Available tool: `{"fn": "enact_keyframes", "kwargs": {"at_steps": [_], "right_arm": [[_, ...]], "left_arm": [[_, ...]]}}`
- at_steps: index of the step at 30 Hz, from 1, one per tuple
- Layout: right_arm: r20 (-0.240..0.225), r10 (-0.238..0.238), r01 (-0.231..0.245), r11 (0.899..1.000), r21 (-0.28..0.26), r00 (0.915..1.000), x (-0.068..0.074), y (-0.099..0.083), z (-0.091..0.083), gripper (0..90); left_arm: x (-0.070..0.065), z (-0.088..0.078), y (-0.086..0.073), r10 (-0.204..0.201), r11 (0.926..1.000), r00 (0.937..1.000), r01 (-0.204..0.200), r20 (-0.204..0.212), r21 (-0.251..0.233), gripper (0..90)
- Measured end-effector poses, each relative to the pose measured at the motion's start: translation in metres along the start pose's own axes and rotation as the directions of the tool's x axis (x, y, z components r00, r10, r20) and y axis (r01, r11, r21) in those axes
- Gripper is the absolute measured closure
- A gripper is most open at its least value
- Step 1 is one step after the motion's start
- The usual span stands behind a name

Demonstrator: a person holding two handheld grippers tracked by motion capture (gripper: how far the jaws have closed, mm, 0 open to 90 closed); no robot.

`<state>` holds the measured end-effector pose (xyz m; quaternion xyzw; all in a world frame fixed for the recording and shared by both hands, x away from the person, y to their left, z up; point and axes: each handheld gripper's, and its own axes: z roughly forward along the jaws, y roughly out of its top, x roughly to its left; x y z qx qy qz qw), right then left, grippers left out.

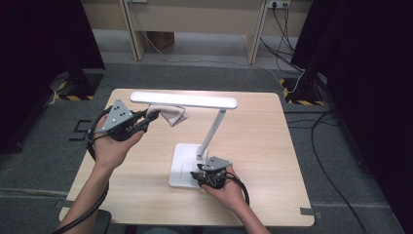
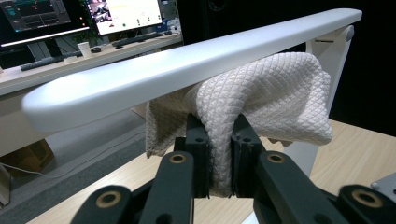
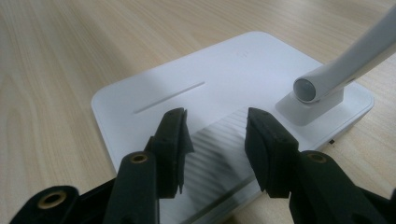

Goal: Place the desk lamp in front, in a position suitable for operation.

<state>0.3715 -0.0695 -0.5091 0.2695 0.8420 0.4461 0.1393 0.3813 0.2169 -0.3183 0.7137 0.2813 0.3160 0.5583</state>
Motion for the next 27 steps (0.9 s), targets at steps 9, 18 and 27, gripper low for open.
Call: {"fn": "enact_keyframes", "kwargs": {"at_steps": [9,18,27], "right_arm": [[0.001,0.0,0.0,1.0,-0.002,1.0,0.0,0.0,0.0,58.4],[0.001,-0.001,0.001,1.0,-0.003,1.0,0.0,0.0,0.0,58.4],[0.001,-0.002,0.002,1.0,-0.001,1.0,0.0,0.0,0.0,58.6]], "left_arm": [[-0.008,0.006,0.002,-0.006,1.0,0.9997,0.006,0.022,-0.002,80.2],[-0.015,0.013,0.003,-0.013,0.9999,0.9992,0.013,0.039,-0.006,80.1],[-0.023,0.021,0.005,-0.004,0.9999,0.9985,0.005,0.055,-0.011,80.1]]}}
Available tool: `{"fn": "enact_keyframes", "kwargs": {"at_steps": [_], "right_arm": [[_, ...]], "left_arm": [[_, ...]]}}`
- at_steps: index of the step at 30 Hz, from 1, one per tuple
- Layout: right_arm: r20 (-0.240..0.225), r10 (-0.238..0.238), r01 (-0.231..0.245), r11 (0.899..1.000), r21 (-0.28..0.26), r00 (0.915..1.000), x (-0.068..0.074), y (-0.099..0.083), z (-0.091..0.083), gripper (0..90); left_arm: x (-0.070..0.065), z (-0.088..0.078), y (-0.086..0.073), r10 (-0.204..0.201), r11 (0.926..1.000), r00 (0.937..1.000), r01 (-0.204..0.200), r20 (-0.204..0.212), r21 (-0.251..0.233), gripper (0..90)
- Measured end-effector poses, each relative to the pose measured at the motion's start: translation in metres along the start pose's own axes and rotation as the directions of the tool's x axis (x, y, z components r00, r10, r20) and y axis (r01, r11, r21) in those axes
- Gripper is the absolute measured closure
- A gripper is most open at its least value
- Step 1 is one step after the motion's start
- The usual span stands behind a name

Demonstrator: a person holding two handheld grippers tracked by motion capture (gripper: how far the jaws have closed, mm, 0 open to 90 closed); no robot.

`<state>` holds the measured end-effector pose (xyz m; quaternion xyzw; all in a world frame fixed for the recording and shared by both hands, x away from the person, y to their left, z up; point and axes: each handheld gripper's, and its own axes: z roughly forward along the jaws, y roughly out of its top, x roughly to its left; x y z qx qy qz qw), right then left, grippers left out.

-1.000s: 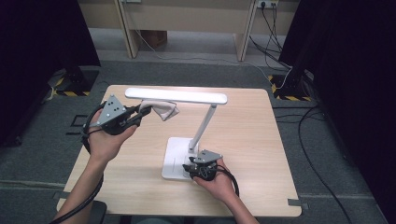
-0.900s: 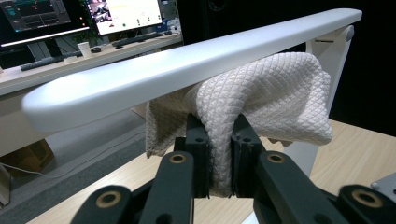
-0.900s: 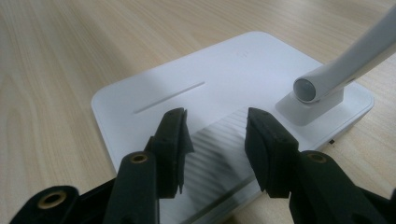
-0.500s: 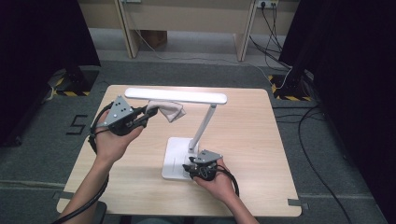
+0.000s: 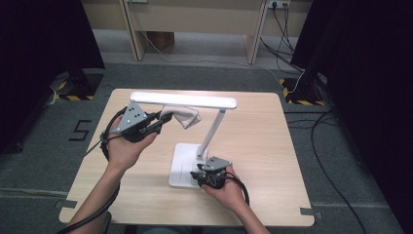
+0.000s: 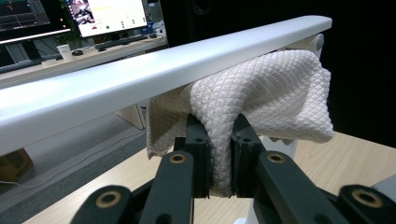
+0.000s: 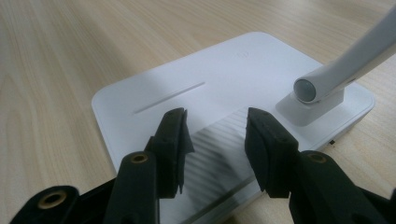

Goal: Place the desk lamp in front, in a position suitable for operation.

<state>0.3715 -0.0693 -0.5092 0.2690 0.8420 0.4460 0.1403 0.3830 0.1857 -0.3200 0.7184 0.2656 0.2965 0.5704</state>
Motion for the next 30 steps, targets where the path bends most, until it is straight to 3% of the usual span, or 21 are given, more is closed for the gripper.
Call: {"fn": "enact_keyframes", "kwargs": {"at_steps": [30], "right_arm": [[-0.003,0.002,-0.002,1.0,-0.004,1.0,0.0,0.0,0.0,59.2]], "left_arm": [[-0.015,0.017,0.005,0.026,0.9996,0.9987,-0.026,0.044,0.004,79.6]]}}
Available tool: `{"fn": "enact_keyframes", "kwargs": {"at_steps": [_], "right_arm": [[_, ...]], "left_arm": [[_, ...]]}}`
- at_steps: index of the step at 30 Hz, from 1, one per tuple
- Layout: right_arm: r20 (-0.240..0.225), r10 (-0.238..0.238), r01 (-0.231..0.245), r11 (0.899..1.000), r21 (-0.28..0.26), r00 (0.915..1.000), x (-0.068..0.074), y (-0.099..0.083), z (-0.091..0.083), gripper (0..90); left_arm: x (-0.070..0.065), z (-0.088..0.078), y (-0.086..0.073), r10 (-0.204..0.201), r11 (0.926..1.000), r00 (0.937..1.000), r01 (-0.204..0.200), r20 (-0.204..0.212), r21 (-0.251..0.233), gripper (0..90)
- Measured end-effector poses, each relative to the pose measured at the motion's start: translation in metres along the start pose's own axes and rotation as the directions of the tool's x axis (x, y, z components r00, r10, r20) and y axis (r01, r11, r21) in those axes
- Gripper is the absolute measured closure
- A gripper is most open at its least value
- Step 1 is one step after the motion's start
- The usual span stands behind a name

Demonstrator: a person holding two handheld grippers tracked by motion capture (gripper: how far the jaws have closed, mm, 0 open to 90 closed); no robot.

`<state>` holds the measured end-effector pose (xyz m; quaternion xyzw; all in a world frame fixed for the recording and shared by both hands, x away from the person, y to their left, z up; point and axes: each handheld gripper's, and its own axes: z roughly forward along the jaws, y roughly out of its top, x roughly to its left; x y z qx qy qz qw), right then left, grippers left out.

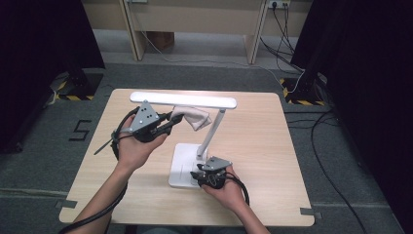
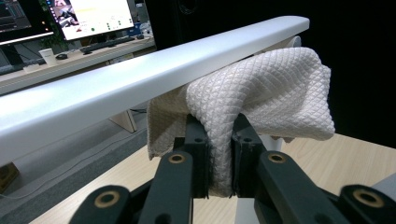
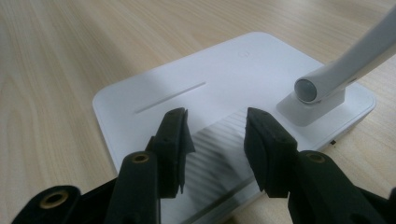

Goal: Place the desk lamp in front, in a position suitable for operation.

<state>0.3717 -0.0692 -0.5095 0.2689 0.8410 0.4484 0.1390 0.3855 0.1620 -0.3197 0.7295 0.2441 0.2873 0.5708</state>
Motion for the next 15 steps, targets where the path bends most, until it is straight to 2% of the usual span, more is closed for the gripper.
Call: {"fn": "enact_keyframes", "kwargs": {"at_steps": [15], "right_arm": [[0.0,-0.001,0.001,1.0,-0.001,1.0,0.0,0.0,0.0,59.1]], "left_arm": [[-0.007,0.012,0.002,0.015,0.9999,0.9997,-0.015,0.018,-0.007,79.3]]}}
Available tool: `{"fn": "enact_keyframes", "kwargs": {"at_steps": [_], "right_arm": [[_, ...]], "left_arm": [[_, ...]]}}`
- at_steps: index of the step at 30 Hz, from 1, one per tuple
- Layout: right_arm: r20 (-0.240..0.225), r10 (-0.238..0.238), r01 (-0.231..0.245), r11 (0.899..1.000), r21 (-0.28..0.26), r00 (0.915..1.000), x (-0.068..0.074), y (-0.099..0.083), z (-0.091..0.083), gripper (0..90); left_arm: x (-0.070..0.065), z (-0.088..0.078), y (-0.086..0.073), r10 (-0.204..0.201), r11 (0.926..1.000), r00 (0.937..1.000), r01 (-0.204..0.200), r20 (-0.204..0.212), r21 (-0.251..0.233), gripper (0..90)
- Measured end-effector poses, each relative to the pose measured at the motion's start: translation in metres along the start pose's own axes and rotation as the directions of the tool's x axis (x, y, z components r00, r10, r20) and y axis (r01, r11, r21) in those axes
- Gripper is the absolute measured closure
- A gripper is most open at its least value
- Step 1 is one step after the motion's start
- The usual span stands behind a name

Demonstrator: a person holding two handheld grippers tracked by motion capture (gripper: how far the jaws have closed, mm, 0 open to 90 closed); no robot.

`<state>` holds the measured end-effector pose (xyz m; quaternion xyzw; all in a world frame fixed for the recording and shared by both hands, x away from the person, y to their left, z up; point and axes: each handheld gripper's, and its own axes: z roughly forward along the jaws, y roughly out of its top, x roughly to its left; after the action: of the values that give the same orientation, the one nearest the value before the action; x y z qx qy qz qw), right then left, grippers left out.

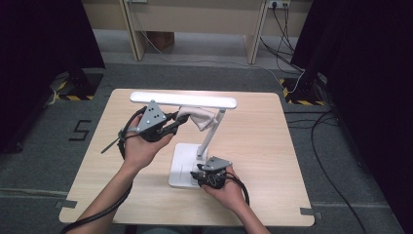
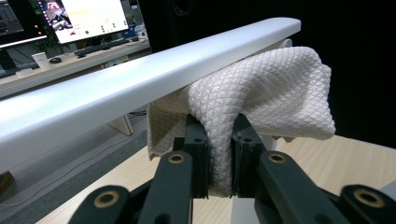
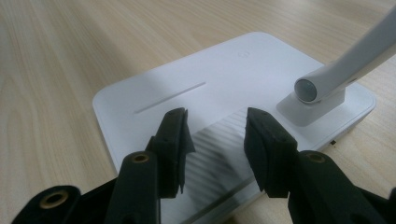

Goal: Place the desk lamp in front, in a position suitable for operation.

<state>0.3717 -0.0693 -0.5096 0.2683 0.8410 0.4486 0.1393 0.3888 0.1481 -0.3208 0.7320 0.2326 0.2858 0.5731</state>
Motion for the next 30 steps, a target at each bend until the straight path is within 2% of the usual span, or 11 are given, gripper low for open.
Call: {"fn": "enact_keyframes", "kwargs": {"at_steps": [30], "right_arm": [[0.0,0.0,0.0,1.0,0.002,1.0,0.0,0.0,0.0,59.1]], "left_arm": [[-0.013,0.019,0.005,0.019,0.9998,0.9996,-0.018,0.021,-0.005,79.2]]}}
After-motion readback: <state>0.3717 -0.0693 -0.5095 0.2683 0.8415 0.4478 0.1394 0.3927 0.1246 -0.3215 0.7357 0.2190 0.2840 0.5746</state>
